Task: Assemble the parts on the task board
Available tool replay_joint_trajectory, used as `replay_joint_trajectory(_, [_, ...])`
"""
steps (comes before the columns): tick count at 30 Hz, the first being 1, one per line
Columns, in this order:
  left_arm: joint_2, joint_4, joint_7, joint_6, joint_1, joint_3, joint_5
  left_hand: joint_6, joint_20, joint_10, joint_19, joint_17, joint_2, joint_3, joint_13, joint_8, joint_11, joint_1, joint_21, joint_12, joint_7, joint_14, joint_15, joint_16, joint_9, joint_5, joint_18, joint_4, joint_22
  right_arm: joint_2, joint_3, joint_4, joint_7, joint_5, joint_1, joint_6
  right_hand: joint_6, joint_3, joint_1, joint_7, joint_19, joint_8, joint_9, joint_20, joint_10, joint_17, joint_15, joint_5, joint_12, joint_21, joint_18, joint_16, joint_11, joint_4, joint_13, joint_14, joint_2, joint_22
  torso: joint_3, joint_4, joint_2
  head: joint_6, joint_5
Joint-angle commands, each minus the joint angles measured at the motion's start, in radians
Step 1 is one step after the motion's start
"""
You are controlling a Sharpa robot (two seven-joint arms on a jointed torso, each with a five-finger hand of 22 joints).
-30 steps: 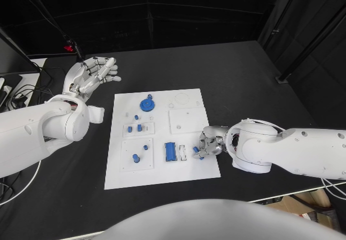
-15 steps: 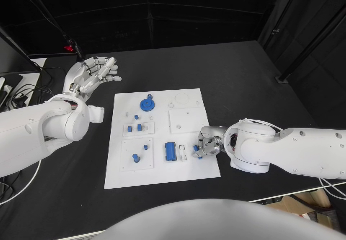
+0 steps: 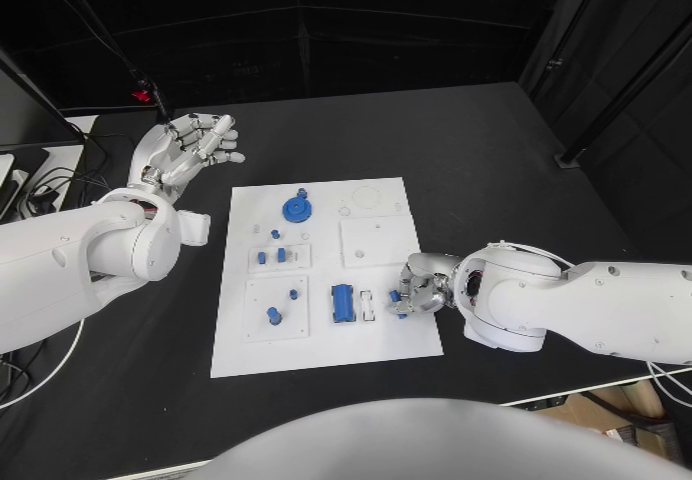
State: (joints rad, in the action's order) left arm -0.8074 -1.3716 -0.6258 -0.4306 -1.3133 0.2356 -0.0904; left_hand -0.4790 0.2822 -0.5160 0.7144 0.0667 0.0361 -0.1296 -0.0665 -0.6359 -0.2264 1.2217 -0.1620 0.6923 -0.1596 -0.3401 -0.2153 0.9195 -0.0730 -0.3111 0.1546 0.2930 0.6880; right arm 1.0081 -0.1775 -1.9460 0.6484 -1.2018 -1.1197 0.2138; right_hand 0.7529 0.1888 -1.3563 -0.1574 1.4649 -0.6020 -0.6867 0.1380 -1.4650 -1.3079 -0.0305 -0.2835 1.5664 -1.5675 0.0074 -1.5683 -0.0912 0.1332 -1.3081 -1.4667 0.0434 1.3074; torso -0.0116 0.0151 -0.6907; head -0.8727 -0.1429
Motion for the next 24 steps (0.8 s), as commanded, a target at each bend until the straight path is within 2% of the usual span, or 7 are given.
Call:
replay_joint_trajectory(1, [-0.001,0.000,-0.002,0.011,-0.001,-0.001,0.001,0.007,0.000,0.005,0.004,-0.001,0.011,-0.006,0.002,-0.006,0.000,0.002,-0.003,0.007,-0.109,0.000,0.007,0.003,0.001,-0.005,0.001,-0.001,0.002,0.008,-0.008,-0.003,-0.031,0.043,0.007,0.046,0.009,0.080,0.009,0.000,0.106,0.174,0.538,0.005,-0.106,-0.263,-0.004,-0.006,0.004,-0.003,-0.007,-0.002,0.001,-0.077,-0.263,-0.104,-0.007,0.263,-0.0002,-0.0006,0.000,0.000,0.000])
replay_joint_trajectory(7, [-0.001,0.000,-0.001,0.011,-0.001,-0.001,0.001,0.007,0.000,0.005,0.004,-0.001,0.011,-0.006,0.002,-0.006,0.000,0.002,-0.003,0.007,-0.109,0.000,0.007,0.003,0.001,-0.005,0.001,-0.001,0.002,0.020,-0.007,-0.016,-0.053,0.050,0.007,0.067,0.012,0.082,0.010,-0.002,0.106,0.180,0.542,0.005,-0.106,-0.263,-0.005,-0.009,0.004,-0.003,-0.007,-0.002,0.000,-0.082,-0.263,-0.104,-0.017,0.263,-0.0007,0.0007,-0.001,0.000,-0.001])
replay_joint_trajectory(15, [0.000,0.001,0.000,0.013,0.000,-0.001,0.001,0.007,0.000,0.005,0.004,-0.001,0.011,-0.006,0.002,-0.006,0.000,0.002,-0.003,0.007,-0.109,0.000,0.007,0.003,0.001,-0.005,0.001,-0.001,0.002,0.028,-0.007,-0.023,-0.079,0.062,0.007,0.089,0.008,0.080,0.019,-0.005,0.106,0.190,0.549,0.006,-0.106,-0.263,-0.005,-0.008,0.004,-0.003,-0.007,-0.002,-0.003,-0.084,-0.263,-0.104,-0.030,0.263,-0.0002,-0.0011,-0.001,0.000,0.001])
replay_joint_trajectory(24, [0.000,0.001,0.001,0.013,0.000,-0.001,0.001,0.007,0.000,0.005,0.004,-0.001,0.011,-0.006,0.002,-0.006,0.000,0.002,-0.003,0.007,-0.109,0.000,0.007,0.003,0.001,-0.005,0.001,-0.001,0.002,0.032,-0.007,-0.022,-0.106,0.099,0.007,0.113,0.012,0.080,0.025,-0.007,0.106,0.192,0.550,0.006,-0.106,-0.263,-0.006,-0.008,0.004,-0.003,-0.007,-0.002,-0.005,-0.081,-0.263,-0.104,-0.031,0.263,-0.0006,0.0004,-0.001,0.000,0.000])
